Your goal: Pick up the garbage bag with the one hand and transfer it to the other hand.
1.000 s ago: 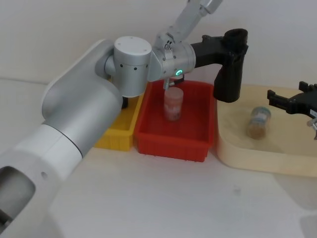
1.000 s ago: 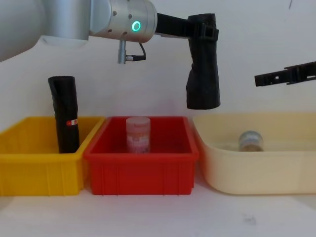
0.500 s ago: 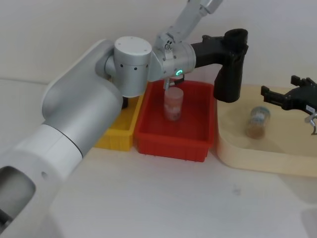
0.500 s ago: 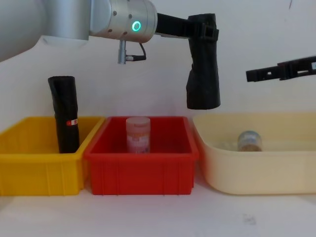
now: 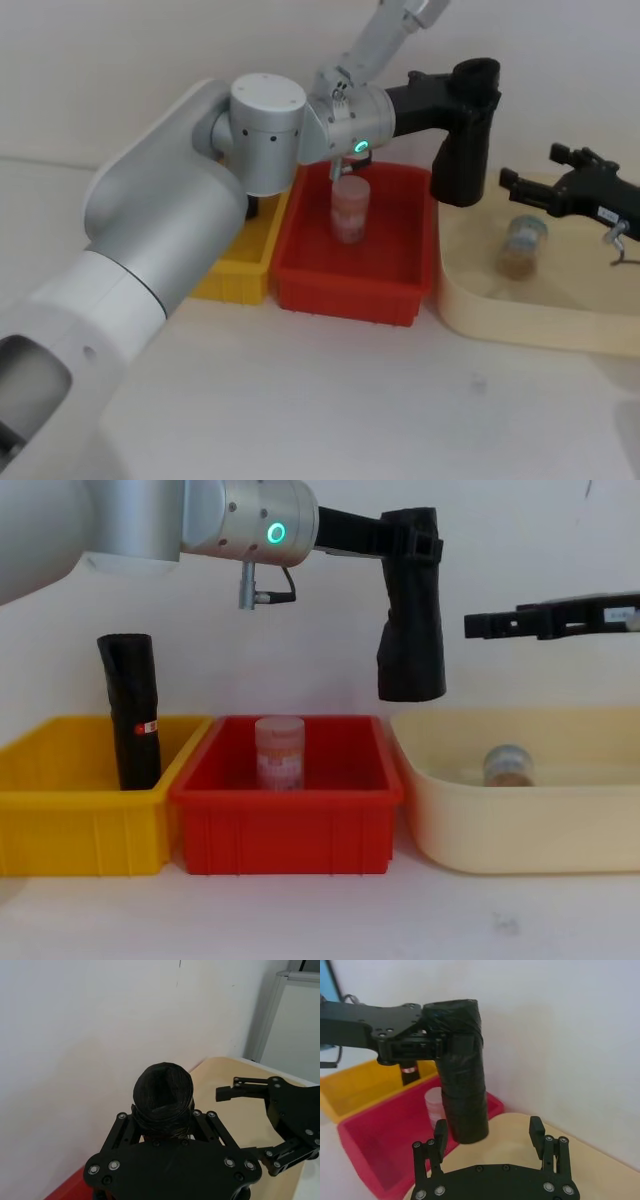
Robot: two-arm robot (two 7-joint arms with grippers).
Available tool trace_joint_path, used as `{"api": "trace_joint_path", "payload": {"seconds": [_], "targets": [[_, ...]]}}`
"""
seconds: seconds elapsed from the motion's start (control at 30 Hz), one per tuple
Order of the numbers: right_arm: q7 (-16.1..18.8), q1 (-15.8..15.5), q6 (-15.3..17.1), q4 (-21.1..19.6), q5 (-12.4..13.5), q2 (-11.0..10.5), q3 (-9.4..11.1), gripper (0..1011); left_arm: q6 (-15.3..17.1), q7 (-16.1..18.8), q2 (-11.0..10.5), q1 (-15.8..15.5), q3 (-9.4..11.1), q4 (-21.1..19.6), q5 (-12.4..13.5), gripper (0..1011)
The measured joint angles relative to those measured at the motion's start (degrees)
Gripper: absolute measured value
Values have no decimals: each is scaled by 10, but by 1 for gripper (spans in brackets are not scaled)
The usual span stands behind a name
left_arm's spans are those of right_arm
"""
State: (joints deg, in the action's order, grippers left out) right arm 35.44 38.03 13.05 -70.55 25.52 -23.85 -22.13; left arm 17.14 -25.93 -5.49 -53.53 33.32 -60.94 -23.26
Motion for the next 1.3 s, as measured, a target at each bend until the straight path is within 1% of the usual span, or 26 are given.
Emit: {"api": "trace_joint_path", "payload": {"seconds": [0.03, 0.07, 0.13, 0.17, 0.33, 0.67, 0.93, 1.3], "targets": [[0, 0, 0, 0, 0, 0, 0, 1000, 0, 0, 0, 0, 0, 0, 0, 365], [12, 6, -11, 16, 4, 3, -1, 1000, 0, 0, 0, 0, 0, 0, 0, 365], [25, 11, -22, 29, 8, 6, -2, 1000, 0, 0, 0, 0, 0, 0, 0, 365], [35, 17, -31, 42, 12, 8, -3, 1000, 0, 0, 0, 0, 0, 0, 0, 365], [67, 31, -59, 74, 24, 14, -5, 1000, 0, 0, 0, 0, 0, 0, 0, 365], [101, 50, -89, 112, 34, 20, -13, 1000, 0, 0, 0, 0, 0, 0, 0, 365], [113, 69, -99, 140, 34, 29, -24, 1000, 0, 0, 0, 0, 0, 0, 0, 365], [117, 96, -103, 180, 30, 44, -41, 1000, 0, 0, 0, 0, 0, 0, 0, 365]]}}
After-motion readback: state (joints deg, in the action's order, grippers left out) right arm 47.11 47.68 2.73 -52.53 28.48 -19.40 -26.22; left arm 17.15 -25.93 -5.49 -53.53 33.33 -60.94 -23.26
